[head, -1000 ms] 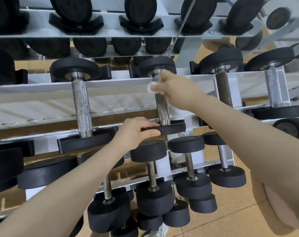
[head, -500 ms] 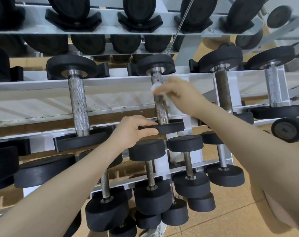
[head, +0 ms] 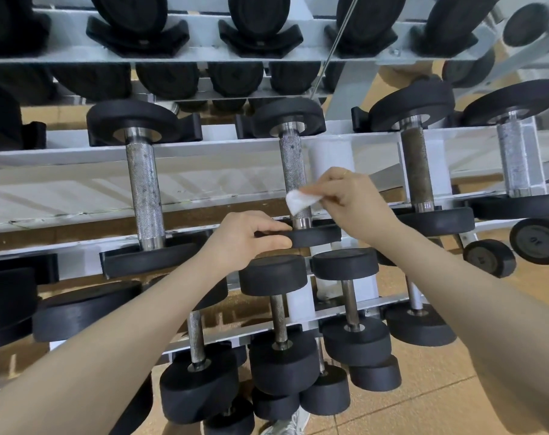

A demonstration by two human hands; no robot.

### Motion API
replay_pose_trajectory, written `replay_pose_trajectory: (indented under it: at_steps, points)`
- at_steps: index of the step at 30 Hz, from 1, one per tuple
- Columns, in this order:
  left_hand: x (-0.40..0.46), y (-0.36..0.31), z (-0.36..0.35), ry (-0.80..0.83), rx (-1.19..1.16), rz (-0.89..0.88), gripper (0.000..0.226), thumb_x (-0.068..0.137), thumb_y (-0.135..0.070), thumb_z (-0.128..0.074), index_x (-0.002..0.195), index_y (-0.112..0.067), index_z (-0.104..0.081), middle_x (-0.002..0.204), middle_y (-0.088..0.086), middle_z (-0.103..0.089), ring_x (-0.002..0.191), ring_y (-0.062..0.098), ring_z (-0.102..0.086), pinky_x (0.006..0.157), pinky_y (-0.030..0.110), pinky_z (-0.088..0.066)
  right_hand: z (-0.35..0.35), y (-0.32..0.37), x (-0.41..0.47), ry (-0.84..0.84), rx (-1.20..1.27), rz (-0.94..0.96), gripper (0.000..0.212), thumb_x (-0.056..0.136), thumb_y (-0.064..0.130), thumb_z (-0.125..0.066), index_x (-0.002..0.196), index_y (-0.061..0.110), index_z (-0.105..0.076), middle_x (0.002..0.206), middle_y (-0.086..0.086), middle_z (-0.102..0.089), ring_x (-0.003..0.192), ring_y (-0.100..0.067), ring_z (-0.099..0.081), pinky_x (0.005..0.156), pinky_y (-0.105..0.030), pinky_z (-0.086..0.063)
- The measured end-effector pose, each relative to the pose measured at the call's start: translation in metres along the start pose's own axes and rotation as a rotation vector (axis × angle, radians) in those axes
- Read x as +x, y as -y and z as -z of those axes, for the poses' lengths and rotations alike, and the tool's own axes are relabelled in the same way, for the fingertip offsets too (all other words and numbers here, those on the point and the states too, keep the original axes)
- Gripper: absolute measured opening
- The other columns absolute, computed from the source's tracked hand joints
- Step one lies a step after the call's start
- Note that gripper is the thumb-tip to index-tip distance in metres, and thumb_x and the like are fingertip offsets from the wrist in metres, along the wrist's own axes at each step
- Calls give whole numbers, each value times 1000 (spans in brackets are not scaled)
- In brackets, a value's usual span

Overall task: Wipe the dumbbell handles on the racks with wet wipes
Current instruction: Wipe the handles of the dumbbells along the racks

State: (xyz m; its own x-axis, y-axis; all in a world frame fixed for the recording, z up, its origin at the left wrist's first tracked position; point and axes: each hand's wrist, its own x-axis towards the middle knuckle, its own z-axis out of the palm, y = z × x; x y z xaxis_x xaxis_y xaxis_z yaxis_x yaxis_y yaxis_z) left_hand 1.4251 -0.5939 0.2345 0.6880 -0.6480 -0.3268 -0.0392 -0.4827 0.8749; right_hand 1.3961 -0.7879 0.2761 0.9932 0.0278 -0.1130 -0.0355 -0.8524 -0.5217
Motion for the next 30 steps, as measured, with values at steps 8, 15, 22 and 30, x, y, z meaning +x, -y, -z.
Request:
replay_pose_trajectory:
  at_steps: [8, 15, 22, 30]
  points:
    - [-3, -2, 0, 5, -10, 2, 29, 84, -22, -64, 113, -22, -66, 97, -6, -62, 94, 13, -57, 86, 28, -46, -8, 15, 29, -135, -231, 19, 30, 89, 2, -43, 116, 10, -53, 108, -13, -51, 73, -27, -47, 60, -27, -28]
    - [-2, -1, 0, 5, -19, -10, 29, 83, -22, -64, 112, -23, -66, 96, -5, -62, 94, 14, -57, 86, 30, -47, -7, 6, 14, 46, -109, 69, 41, 90, -2, -46, 128, 11, -56, 94, -6, -49, 78, -16, -46, 71, -21, -35]
    - [-2, 1, -1, -2, -54, 8, 29, 82, -21, -65, 112, -21, -67, 98, -1, -63, 94, 16, -58, 89, 37, -49, 10, 6, 22, -214, 635, -360, 35, 91, -3, -41, 111, 15, -64, 74, 1, -57, 51, 0, -48, 59, -15, -46]
    - [-2, 2, 0, -2, -49, -13, 29, 82, -22, -65, 111, -24, -66, 95, -4, -63, 93, 14, -57, 88, 33, -47, -13, 2, 63, -99, 1087, -796, 28, 89, -5, -35, 71, 9, -51, 62, -4, -37, 50, -10, -30, 45, -18, -28]
